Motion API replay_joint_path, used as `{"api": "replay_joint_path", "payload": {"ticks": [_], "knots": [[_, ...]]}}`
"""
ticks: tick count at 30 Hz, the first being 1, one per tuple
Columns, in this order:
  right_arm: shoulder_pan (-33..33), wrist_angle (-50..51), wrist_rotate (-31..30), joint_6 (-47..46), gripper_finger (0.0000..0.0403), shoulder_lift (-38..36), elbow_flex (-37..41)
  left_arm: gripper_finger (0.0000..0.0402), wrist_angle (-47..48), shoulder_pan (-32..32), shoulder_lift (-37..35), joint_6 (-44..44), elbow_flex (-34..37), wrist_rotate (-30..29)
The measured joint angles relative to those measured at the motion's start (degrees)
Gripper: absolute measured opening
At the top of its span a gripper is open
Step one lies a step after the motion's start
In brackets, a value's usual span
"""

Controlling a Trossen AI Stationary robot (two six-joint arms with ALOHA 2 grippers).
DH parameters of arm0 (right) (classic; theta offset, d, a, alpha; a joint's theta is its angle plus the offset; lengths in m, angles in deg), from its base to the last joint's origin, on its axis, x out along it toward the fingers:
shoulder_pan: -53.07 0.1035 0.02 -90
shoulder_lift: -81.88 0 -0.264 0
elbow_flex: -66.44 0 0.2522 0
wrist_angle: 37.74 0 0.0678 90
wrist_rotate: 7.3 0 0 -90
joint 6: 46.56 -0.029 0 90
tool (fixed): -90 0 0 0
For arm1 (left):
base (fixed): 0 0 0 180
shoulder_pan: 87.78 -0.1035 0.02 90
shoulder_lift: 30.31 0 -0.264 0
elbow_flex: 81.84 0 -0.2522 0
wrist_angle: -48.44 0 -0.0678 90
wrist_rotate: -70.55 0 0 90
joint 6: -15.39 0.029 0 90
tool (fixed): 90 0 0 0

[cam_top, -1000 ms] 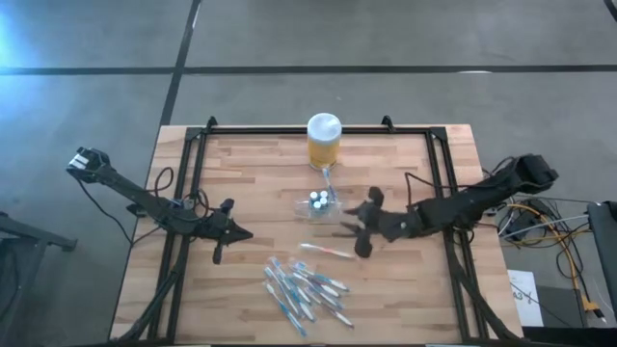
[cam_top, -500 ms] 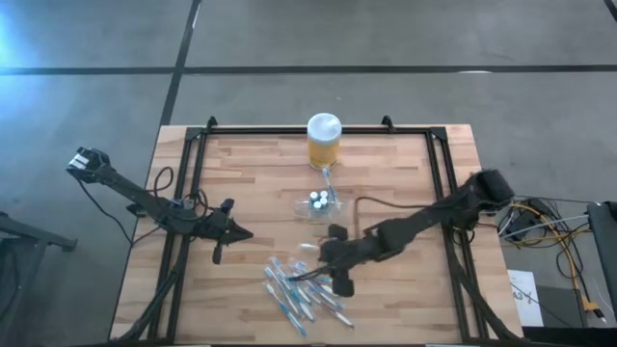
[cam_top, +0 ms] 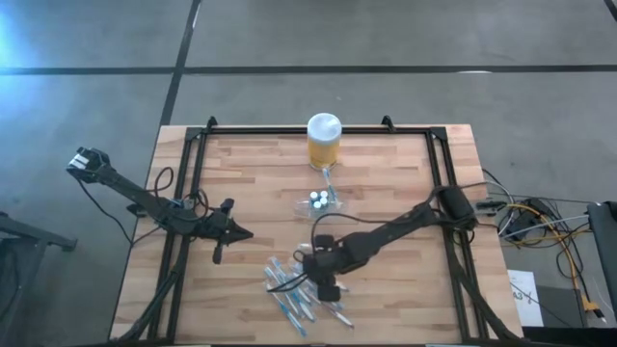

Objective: Pick & Place toothbrushing station
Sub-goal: Put the blue toothbrush into the transparent organizer

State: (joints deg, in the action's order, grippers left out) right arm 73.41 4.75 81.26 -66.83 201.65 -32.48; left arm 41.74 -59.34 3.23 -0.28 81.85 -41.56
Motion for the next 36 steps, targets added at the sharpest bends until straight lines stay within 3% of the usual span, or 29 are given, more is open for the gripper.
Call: {"api": "replay_joint_path", "payload": {"ticks": [6, 13, 23, 26, 30, 36], "knots": [[0.0, 0.8, 0.7, -2.8, 0.0151, 0.4, 1.5, 0.0014, 0.0, 0.0, 0.0, -0.6, 0.0, 0.0], [0.0, 7.6, -5.9, -5.8, 0.0136, 0.5, 2.3, 0.0014, 0.0, 0.0, 0.0, -0.6, 0.0, 0.0], [0.0, 7.6, -4.8, -2.3, 0.011, 0.5, 2.3, 0.0014, 0.0, 0.0, 0.0, -0.5, 0.0, 0.0], [-0.2, 7.5, -3.6, -2.2, 0.0088, 0.5, 2.3, 0.0014, -0.1, 0.0, 0.0, -0.5, 0.0, 0.0], [-0.1, 7.5, -3.0, -1.2, 0.0027, -0.1, 2.3, 0.0014, 0.0, 0.0, 0.0, -0.5, 0.0, 0.0], [0.1, 2.1, -3.0, 1.0, 0.0015, -4.3, 1.9, 0.0014, -0.7, 0.0, -0.2, -0.1, 0.0, 0.0]]}}
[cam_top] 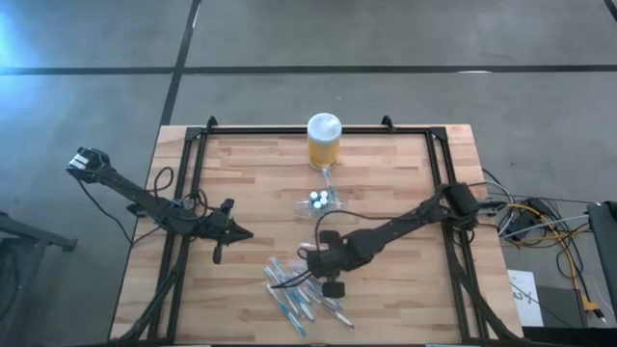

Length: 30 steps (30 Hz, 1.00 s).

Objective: Pick & Place toothbrushing station
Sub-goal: Put the blue toothbrush into the transparent organizer

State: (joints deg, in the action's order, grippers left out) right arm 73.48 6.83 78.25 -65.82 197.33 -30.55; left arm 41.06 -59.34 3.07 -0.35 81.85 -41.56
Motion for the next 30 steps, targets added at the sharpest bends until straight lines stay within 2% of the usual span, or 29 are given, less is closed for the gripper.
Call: {"api": "replay_joint_path", "payload": {"ticks": [3, 7, 9, 11, 13, 17, 22, 27, 30], "knots": [[0.4, -1.6, -0.5, 1.3, 0.0014, -3.2, 0.0, 0.0014, -0.1, 0.0, 0.0, 0.0, 0.0, 0.0], [1.6, -6.1, -5.2, 6.5, 0.0013, -8.1, 0.4, 0.0014, -0.8, 0.0, 0.1, 0.3, 0.0, 0.0], [2.1, -11.8, -5.4, 11.3, 0.0013, -11.1, 2.1, 0.0014, -2.3, 0.0, 0.5, 0.3, 0.0, 0.0], [1.8, -20.2, -2.9, 14.5, 0.0013, -13.7, 5.5, 0.0014, -4.0, 0.0, 1.2, 0.6, -0.2, 0.8], [0.8, -27.5, -1.0, 15.7, 0.0012, -16.4, 10.5, 0.0014, -5.5, 0.3, 2.5, 1.8, -1.1, 1.8], [-1.5, -45.5, -1.5, 18.6, 0.0012, -20.0, 21.9, 0.0024, -9.4, 0.3, 7.2, 4.9, -3.0, 1.3], [-3.8, -67.7, -0.9, 19.6, 0.0012, -19.2, 31.9, 0.0067, -16.5, 0.3, 16.1, 11.4, -6.9, 0.3], [-5.4, -73.6, -2.2, 20.7, 0.0012, -17.2, 33.8, 0.0124, -21.4, -0.1, 23.8, 14.5, -12.4, -7.9], [-5.3, -73.0, -5.0, 22.6, 0.0012, -17.1, 33.3, 0.0153, -22.7, -0.8, 26.5, 12.7, -15.6, -9.1]]}}
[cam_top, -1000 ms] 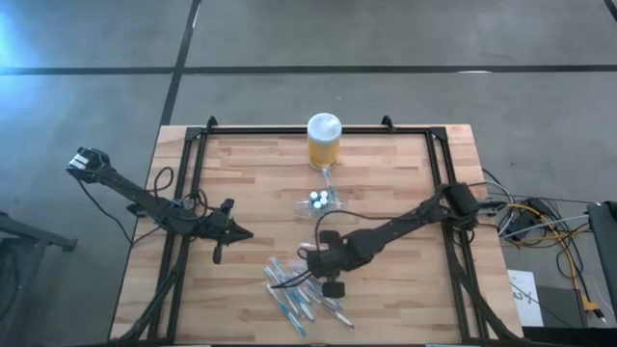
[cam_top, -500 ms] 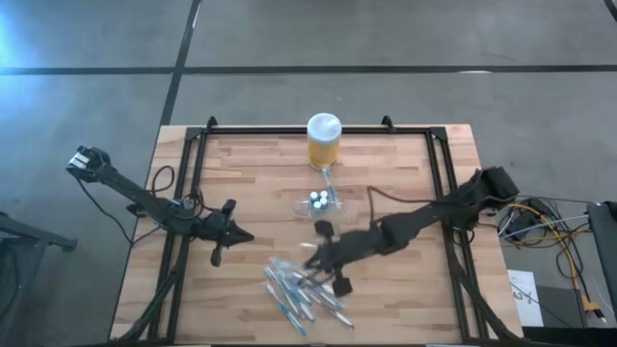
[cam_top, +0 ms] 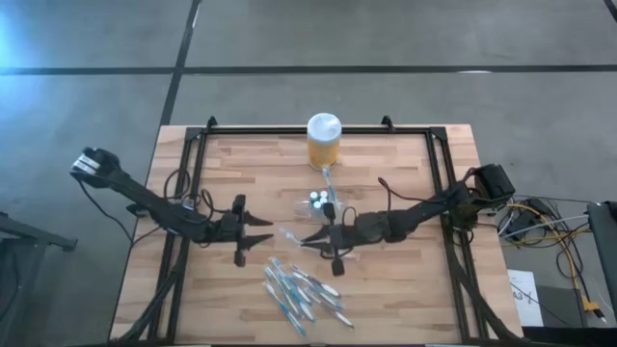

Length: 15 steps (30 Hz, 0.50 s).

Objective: Pick & Place toothbrushing station
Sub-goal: Put the blue toothbrush into the transparent organizer

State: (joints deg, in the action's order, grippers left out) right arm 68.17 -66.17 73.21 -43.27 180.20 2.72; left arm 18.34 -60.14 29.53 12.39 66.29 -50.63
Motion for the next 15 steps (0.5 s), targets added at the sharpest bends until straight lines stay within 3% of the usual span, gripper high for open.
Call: {"api": "replay_joint_path", "payload": {"ticks": [7, 9, 15], "knots": [[0.3, -0.5, -2.9, 3.0, 0.0012, 0.0, -1.2, 0.0204, 0.1, -1.4, 3.9, -1.0, -6.1, 3.0], [0.4, -0.4, -2.9, 3.2, 0.0012, 0.2, -1.8, 0.0211, 0.2, -1.9, 5.0, -0.4, -7.4, 5.4], [0.3, -0.1, -4.3, 4.5, 0.0013, 0.3, -2.4, 0.0213, 0.2, -3.9, 8.3, -1.6, -9.3, 5.6]]}}
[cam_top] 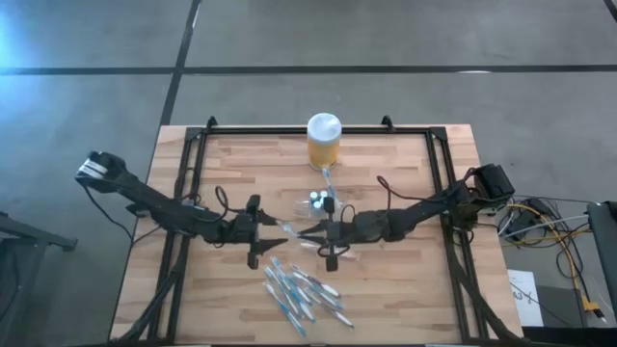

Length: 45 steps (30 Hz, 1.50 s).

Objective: Pick & Place toothbrushing station
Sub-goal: Put the blue toothbrush into the transparent organizer

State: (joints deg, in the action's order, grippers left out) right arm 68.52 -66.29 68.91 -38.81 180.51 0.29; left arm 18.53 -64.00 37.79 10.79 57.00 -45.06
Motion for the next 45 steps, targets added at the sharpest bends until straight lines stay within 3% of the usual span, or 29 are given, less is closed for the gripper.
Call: {"api": "replay_joint_path", "payload": {"ticks": [24, 28, 35, 45], "knots": [[-0.3, 0.1, 0.1, 0.4, 0.0013, 0.0, -0.6, 0.0206, -1.4, -2.5, 5.6, 4.9, -5.3, 6.7], [-0.6, 0.1, 0.1, 0.3, 0.0013, 0.0, -0.6, 0.0167, -1.3, -2.8, 5.6, 5.7, -5.3, 6.7], [-1.4, 0.1, 0.3, -0.1, 0.0013, 0.0, -0.6, 0.0028, -1.3, -3.5, 5.7, 7.0, -5.3, 6.6], [-1.5, 1.6, 0.4, 0.3, 0.0021, 0.0, -0.6, 0.002, -0.5, -3.5, 5.7, 9.3, -5.2, 7.2]]}}
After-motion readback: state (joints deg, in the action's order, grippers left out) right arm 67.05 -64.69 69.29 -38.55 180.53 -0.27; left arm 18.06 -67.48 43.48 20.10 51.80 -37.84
